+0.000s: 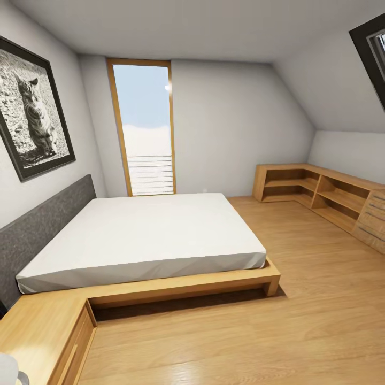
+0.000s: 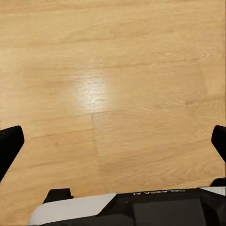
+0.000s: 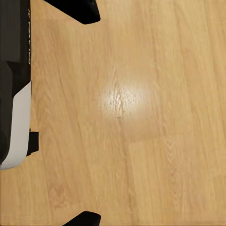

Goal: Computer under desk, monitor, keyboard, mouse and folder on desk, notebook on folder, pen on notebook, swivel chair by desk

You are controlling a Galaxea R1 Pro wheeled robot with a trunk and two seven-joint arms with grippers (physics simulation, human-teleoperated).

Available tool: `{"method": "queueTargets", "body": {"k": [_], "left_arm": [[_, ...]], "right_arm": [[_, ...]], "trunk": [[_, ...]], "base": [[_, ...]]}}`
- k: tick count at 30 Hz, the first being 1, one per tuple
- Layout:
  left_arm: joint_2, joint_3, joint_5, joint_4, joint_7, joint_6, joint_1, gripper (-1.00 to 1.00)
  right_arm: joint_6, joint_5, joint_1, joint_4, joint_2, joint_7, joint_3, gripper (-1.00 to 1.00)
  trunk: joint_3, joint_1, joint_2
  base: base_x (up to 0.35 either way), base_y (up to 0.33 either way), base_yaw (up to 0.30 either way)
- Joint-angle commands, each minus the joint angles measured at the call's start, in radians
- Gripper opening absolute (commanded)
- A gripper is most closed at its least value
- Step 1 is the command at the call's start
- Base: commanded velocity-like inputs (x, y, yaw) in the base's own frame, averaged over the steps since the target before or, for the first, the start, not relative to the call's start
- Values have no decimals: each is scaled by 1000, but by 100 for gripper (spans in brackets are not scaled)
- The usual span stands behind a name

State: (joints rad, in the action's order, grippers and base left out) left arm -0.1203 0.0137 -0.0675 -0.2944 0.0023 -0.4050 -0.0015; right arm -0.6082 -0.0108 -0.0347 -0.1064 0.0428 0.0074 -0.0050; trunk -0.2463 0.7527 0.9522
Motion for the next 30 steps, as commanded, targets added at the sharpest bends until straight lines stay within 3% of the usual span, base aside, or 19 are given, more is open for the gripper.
{"method": "queueTargets", "body": {"k": [1, 5, 13, 18, 25, 30], "left_arm": [[-1, 3, -3, -4, 1, -7, 0, 100], [-3, 4, 19, -12, 4, -18, 0, 100], [1, 6, 27, -4, 5, 7, 0, 100], [5, 7, 27, -2, -5, 4, 0, 100], [10, 7, 28, -2, -12, -13, 0, 100], [33, 8, 28, -2, -12, -61, 0, 100]], "right_arm": [[-3, -2, -1, -1, 0, 1, -1, 100], [-1, -3, -1, -6, -2, 0, -3, 100], [-2, -10, -1, -8, -15, -1, -9, 100], [-2, -50, -1, -7, -26, -1, -36, 100], [-3, -69, -1, -7, -35, -1, -46, 100], [-4, -70, -1, -7, -38, -1, -47, 100]], "trunk": [[-1, 0, 1], [-1, 0, 1], [-1, 0, 1], [-1, 0, 1], [-1, 0, 1], [-1, 0, 1]], "base": [[0, 0, 0], [0, 0, 0], [0, 0, -149], [0, 0, -247], [0, 0, -257], [0, 0, -259]]}}
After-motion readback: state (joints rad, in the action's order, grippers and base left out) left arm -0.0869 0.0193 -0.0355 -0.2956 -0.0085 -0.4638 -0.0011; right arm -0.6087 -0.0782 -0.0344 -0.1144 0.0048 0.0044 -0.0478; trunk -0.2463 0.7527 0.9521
